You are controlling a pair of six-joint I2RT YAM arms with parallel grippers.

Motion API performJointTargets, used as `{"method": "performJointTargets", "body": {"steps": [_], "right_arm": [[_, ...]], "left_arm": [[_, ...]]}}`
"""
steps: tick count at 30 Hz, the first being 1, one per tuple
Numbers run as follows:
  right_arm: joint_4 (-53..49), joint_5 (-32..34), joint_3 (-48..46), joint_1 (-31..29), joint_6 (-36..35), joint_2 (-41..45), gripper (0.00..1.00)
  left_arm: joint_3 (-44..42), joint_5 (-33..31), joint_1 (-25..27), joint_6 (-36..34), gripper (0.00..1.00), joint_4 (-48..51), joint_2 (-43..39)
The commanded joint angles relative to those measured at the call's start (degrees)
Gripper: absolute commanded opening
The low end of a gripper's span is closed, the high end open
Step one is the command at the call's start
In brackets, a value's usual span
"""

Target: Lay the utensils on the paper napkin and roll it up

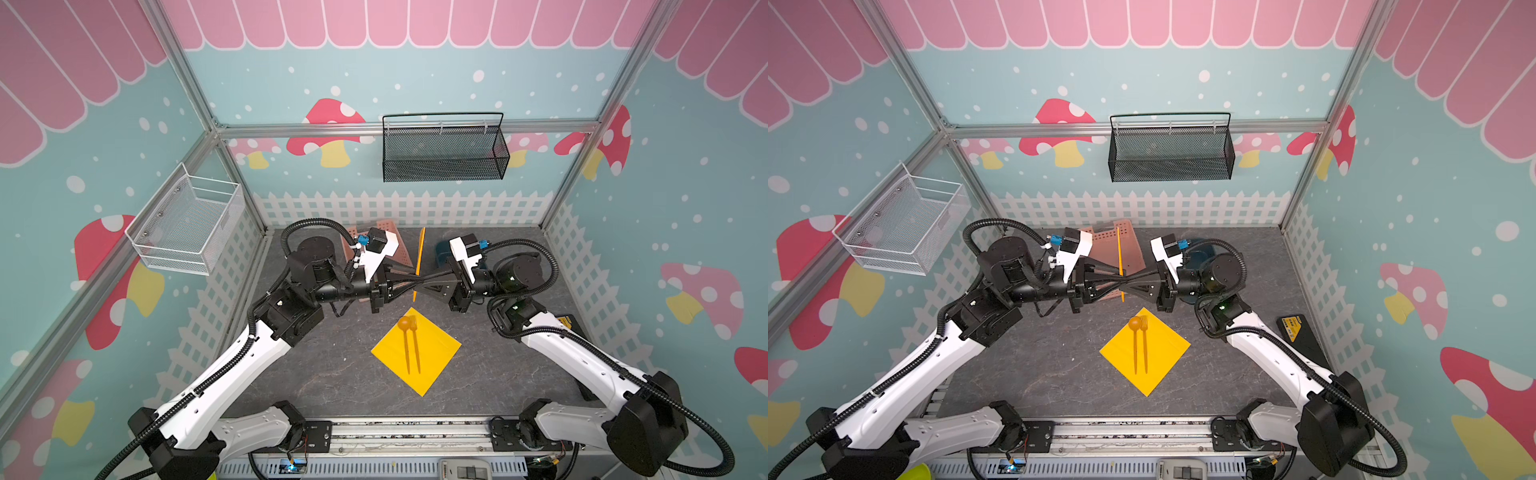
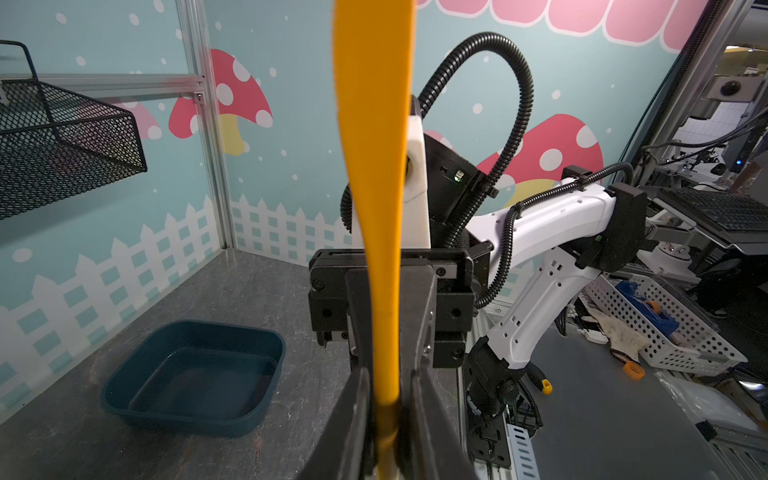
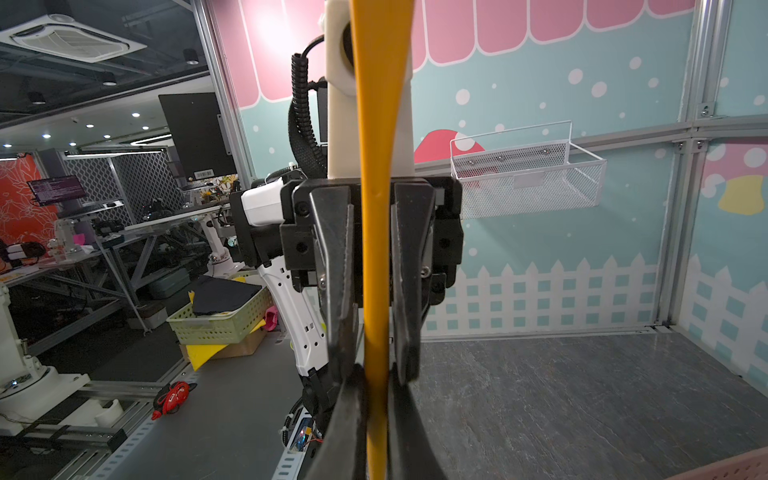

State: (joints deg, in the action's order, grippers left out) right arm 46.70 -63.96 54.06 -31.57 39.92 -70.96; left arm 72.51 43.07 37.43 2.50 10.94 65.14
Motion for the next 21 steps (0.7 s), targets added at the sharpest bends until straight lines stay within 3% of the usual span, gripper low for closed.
{"method": "performJointTargets", "body": {"steps": [1, 21], "right_arm": [[1.2, -0.4, 1.2, -0.3, 0.3, 0.3, 0.0], [1.1, -0.6, 0.6, -0.4, 0.5, 0.0, 0.0]], "left_arm": [[-0.3, -0.3, 0.3, -2.5, 0.21, 1.1, -0.1], [0.9, -2.1, 0.3, -2.6, 0.27, 0.6, -1.0]]}}
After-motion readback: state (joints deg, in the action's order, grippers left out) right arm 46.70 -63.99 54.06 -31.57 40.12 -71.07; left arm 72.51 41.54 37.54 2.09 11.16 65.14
